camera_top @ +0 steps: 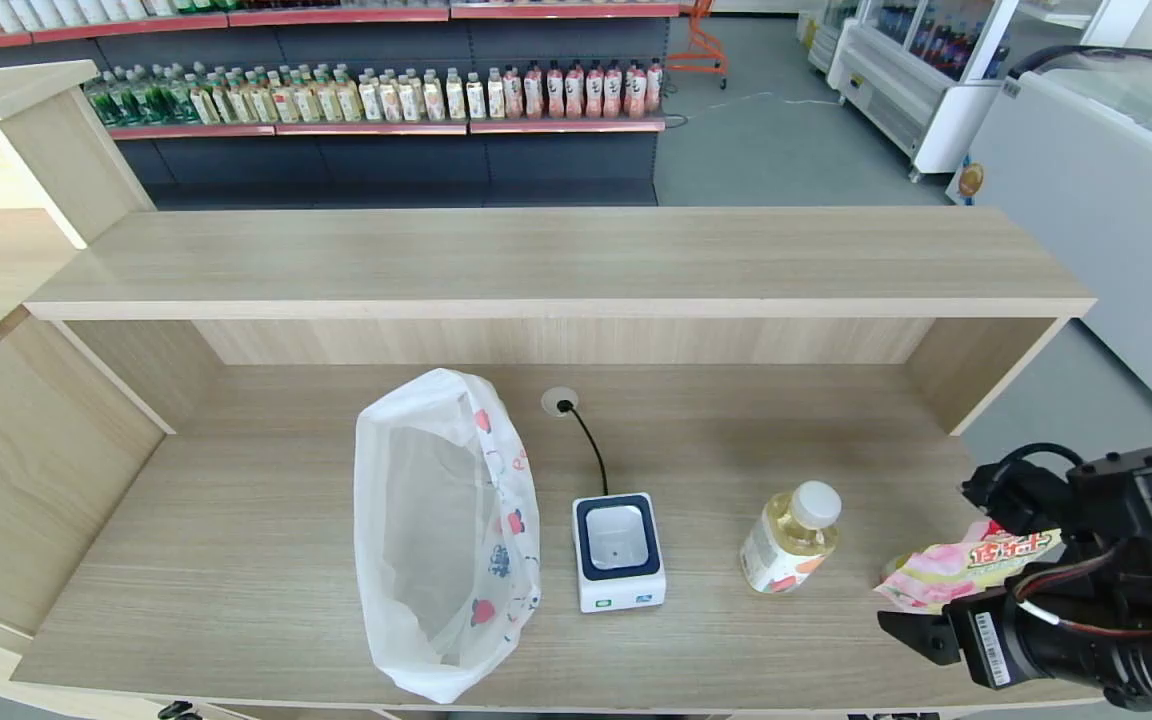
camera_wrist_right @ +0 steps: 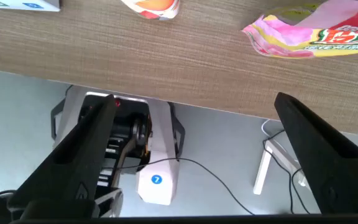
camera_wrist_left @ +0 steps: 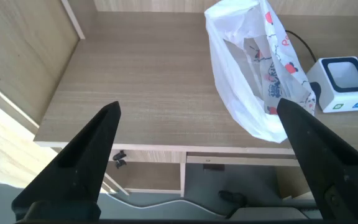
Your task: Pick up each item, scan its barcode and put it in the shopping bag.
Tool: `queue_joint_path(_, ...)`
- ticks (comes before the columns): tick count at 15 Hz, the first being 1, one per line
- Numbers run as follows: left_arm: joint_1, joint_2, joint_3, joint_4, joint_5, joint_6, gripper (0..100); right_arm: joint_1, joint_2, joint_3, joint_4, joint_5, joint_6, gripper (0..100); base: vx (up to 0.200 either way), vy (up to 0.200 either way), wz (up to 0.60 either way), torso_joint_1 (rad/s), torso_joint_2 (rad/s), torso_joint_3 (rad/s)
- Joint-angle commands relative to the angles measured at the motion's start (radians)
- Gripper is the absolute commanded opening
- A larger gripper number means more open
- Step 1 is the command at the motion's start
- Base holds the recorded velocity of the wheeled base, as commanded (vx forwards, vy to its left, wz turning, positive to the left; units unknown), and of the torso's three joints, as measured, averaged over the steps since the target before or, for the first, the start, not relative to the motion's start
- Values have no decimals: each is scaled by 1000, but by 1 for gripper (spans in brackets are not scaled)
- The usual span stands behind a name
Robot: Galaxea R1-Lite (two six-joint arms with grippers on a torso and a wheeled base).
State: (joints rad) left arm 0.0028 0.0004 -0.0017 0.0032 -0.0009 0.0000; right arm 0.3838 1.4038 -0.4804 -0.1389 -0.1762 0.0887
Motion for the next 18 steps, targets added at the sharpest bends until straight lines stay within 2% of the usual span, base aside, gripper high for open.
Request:
queue_joint_path(1,0,0,0,0,-1,0,100,3,139,13,-71,-49,-9,100,0,0,0,0,0,0)
queue_joint_path(3,0,0,0,0,-1,0,100,15,195,20,-119,-51,-3,100,0,0,0,0,0,0)
queue_joint_path(8,0,0,0,0,-1,0,100,58,376,31,-390,-91,-10,100,0,0,0,0,0,0)
queue_joint_path(13,0,0,0,0,1,0,100,86,483,31,-587,-118,-10,100,0,0,0,0,0,0)
queue_joint_path(18,0,0,0,0,1,0,100,116,569,28,-722,-120,-9,100,0,0,0,0,0,0)
